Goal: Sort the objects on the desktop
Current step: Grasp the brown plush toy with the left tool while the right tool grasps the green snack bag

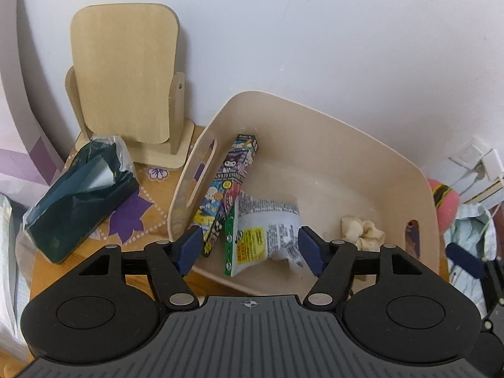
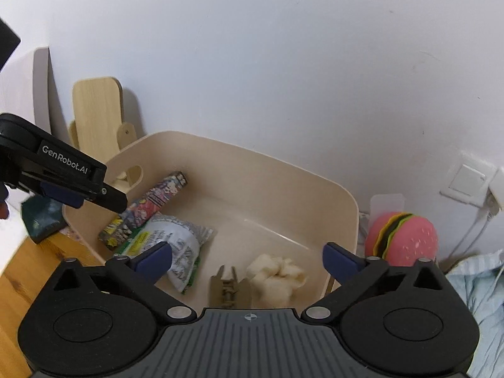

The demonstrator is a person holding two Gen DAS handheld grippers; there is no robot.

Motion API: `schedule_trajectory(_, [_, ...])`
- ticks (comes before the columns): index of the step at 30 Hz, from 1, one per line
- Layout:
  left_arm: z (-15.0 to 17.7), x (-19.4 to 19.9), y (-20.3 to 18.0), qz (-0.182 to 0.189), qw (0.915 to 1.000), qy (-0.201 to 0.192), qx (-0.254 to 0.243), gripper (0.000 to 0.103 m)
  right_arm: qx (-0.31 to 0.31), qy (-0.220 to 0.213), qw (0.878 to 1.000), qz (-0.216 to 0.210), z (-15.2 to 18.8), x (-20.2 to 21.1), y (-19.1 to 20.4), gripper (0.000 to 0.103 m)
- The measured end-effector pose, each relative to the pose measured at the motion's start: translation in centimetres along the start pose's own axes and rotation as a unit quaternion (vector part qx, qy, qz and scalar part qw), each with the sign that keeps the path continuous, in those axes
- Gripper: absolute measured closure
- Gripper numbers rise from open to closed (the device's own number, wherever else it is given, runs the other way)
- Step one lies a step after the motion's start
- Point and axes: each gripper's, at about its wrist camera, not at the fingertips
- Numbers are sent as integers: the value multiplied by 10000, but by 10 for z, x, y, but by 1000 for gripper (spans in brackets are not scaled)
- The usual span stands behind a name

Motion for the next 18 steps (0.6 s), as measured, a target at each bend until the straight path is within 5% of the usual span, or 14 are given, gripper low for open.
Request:
schedule_trajectory(11, [60, 45, 12, -263, 9943, -385, -955, 34, -299, 255, 9990, -216, 45, 41, 30, 0])
schedule_trajectory(18, [118, 57, 31, -326, 9881, -280, -1478, 34, -985, 696, 9914, -502, 81, 52, 48, 0])
Point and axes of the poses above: each gripper's, at about its wrist camera, not at the fingertips, and x roughly against the way its jaws point, y to its left, z to its underside, and after that the axes turned 5 degrees about -z, right-handed
